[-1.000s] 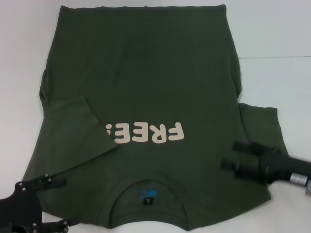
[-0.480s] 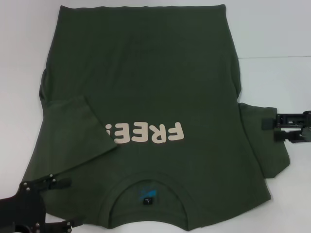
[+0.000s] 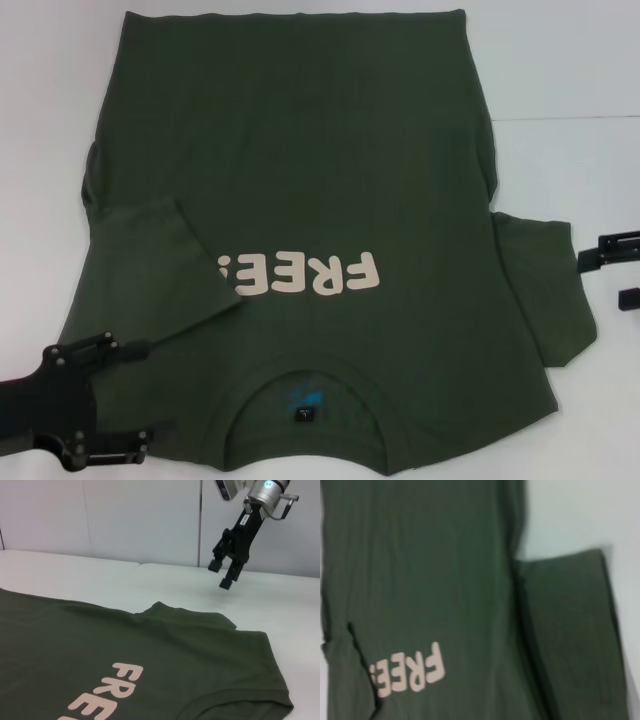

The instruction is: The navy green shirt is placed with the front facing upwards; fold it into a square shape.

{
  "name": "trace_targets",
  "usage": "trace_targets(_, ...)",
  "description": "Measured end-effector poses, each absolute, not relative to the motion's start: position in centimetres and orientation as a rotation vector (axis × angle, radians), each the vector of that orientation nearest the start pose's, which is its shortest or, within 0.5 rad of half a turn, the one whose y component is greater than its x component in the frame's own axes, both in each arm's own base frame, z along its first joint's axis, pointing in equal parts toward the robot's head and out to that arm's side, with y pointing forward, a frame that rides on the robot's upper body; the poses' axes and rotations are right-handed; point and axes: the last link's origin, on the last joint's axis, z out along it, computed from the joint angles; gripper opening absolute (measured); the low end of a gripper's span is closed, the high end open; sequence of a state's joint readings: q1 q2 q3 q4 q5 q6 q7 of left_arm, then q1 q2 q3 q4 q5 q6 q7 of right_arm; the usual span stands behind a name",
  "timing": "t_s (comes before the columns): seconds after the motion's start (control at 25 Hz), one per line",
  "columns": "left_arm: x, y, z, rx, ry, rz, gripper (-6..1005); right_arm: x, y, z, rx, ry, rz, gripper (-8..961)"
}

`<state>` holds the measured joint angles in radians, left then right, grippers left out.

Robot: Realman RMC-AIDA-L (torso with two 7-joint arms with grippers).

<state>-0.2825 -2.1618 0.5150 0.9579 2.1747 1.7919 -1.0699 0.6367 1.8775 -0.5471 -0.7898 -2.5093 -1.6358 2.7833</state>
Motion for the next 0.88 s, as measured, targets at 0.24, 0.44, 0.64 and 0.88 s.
trace_targets(0.24,-31.0,25.0,2.8,-2.723,-0.310,-0.520,896,31.6,35.2,9.5,-1.813,2.238,0.177,914)
trace_targets(0.44,-30.9,24.8,2.6,-2.731,-0.315,-0.532,895,32.8,34.9,10.1,-1.774,2.204,0.106,914)
trace_targets(0.64,-31.0,24.6,2.5,-2.735,-0.324,-0.536,894,33.1,34.9,9.6,-1.795,2.175,0.098,914)
trace_targets(0.88,-31.0,24.7,2.5,-2.735,-0.326,-0.536,894,32.6,35.4,8.9,-1.824,2.146,0.102,914)
